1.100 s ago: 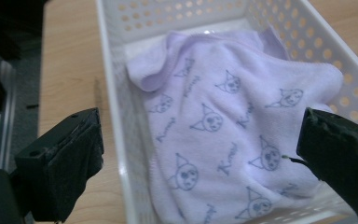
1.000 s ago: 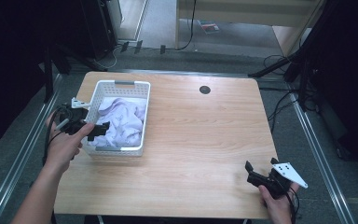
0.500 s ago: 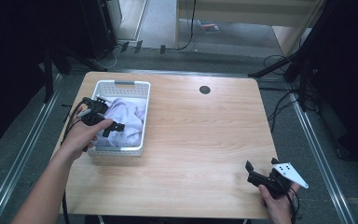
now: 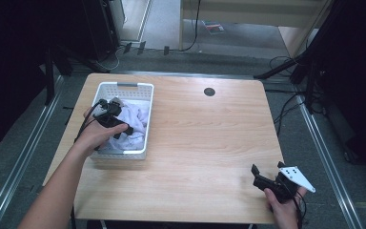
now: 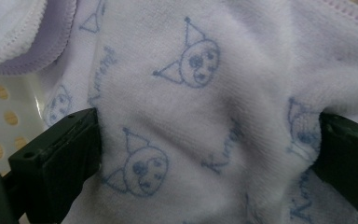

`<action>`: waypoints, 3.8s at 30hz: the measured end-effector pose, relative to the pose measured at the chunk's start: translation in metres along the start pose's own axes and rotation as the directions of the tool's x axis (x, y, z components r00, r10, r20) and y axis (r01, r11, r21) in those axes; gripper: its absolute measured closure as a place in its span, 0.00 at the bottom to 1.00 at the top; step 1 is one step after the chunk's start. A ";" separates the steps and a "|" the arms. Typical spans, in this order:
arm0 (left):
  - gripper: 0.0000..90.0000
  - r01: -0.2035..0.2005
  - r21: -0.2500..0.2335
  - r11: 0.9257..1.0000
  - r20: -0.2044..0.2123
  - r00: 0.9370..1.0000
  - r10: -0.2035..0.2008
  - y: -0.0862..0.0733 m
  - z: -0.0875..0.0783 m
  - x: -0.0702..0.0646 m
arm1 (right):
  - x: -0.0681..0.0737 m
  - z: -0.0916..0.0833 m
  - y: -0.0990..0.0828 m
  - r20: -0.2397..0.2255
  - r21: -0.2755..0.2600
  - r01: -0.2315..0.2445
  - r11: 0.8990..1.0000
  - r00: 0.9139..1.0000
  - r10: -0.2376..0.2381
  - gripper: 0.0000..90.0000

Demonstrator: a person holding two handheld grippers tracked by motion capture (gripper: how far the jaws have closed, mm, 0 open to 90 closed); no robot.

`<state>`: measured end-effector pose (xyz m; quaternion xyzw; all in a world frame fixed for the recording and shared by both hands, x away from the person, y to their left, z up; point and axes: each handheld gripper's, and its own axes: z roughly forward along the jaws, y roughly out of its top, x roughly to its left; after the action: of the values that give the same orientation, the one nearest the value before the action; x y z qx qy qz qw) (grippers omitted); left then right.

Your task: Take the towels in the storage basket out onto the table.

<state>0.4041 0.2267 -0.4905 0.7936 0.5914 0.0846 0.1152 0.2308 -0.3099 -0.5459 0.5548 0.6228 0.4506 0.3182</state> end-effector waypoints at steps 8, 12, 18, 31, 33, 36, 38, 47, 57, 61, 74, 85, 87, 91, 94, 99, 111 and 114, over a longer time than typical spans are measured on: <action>0.00 -0.028 0.042 0.999 -0.011 1.000 0.028 0.004 0.013 -0.003 | 0.000 0.000 0.000 0.007 0.004 0.002 1.000 1.000 -0.002 0.01; 0.00 -0.035 0.054 0.998 -0.021 0.999 0.036 0.004 0.014 -0.006 | 0.001 0.001 0.000 0.009 0.008 0.000 1.000 1.000 0.000 0.01; 0.00 -0.034 0.088 0.996 -0.015 0.999 0.035 0.006 0.018 -0.004 | 0.001 0.001 0.000 0.010 0.008 -0.002 1.000 1.000 0.002 0.01; 0.41 0.032 0.059 0.998 -0.003 0.999 -0.032 0.005 0.008 0.007 | 0.000 0.001 0.000 0.016 0.009 -0.006 1.000 1.000 0.006 0.01; 0.47 0.030 0.055 0.998 -0.005 1.000 -0.030 0.005 0.008 0.007 | 0.000 0.001 0.000 0.016 0.011 -0.008 1.000 1.000 0.007 0.01; 0.57 0.005 0.075 0.997 -0.019 1.000 -0.004 0.008 0.005 0.005 | 0.000 0.001 0.001 0.019 0.014 -0.007 1.000 1.000 0.006 0.02; 0.62 -0.018 0.097 0.995 -0.045 0.999 0.023 0.012 0.004 0.001 | 0.000 0.002 0.001 0.020 0.016 -0.006 1.000 1.000 0.005 0.05; 0.73 -0.034 0.131 0.991 -0.093 0.995 0.047 0.020 -0.006 -0.006 | 0.000 0.002 0.001 0.022 0.024 -0.022 0.999 1.000 0.022 0.05; 0.74 -0.023 0.089 0.996 -0.056 0.998 0.028 0.032 -0.048 -0.004 | -0.001 0.002 0.001 0.016 0.024 -0.021 0.999 1.000 0.020 0.09; 0.74 -0.019 0.063 0.998 -0.061 0.998 0.023 0.039 -0.068 -0.004 | -0.001 0.002 0.001 0.017 0.025 -0.021 0.999 1.000 0.020 0.09; 0.73 -0.005 0.032 0.999 -0.073 0.997 0.007 0.057 -0.123 -0.001 | -0.001 0.002 0.001 0.017 0.025 -0.021 0.999 1.000 0.020 0.09; 0.73 -0.020 0.009 1.000 -0.055 0.998 0.020 0.066 -0.148 -0.009 | -0.001 0.002 0.001 0.014 0.025 -0.022 0.999 1.000 0.022 0.09; 0.73 -0.029 0.003 1.000 -0.055 0.998 0.029 0.068 -0.149 -0.012 | -0.001 0.002 0.001 0.013 0.025 -0.022 0.999 1.000 0.022 0.09; 0.73 -0.039 -0.010 0.999 -0.040 0.998 0.039 0.072 -0.153 -0.021 | 0.000 0.002 0.001 0.016 0.025 -0.013 1.000 1.000 0.012 0.09; 0.73 -0.057 -0.011 0.998 -0.040 0.998 0.057 0.076 -0.157 -0.028 | 0.000 0.002 0.000 0.020 0.019 -0.003 1.000 1.000 0.002 0.09; 0.73 -0.085 -0.022 0.996 -0.028 0.996 0.084 0.081 -0.161 -0.044 | 0.002 0.001 0.000 0.017 0.021 -0.002 1.000 1.000 0.002 0.09; 0.72 -0.154 -0.033 0.987 -0.012 0.988 0.154 0.097 -0.157 -0.089 | 0.002 0.001 0.000 0.012 0.016 0.010 1.000 1.000 -0.010 0.09; 0.72 -0.170 -0.039 0.985 -0.003 0.985 0.170 0.099 -0.155 -0.098 | 0.002 0.001 0.000 0.014 0.017 0.006 1.000 1.000 -0.006 0.09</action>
<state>0.4253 0.1182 -0.3130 0.8387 0.5198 0.1056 0.1231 0.2312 -0.3075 -0.5459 0.5586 0.6261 0.4406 0.3191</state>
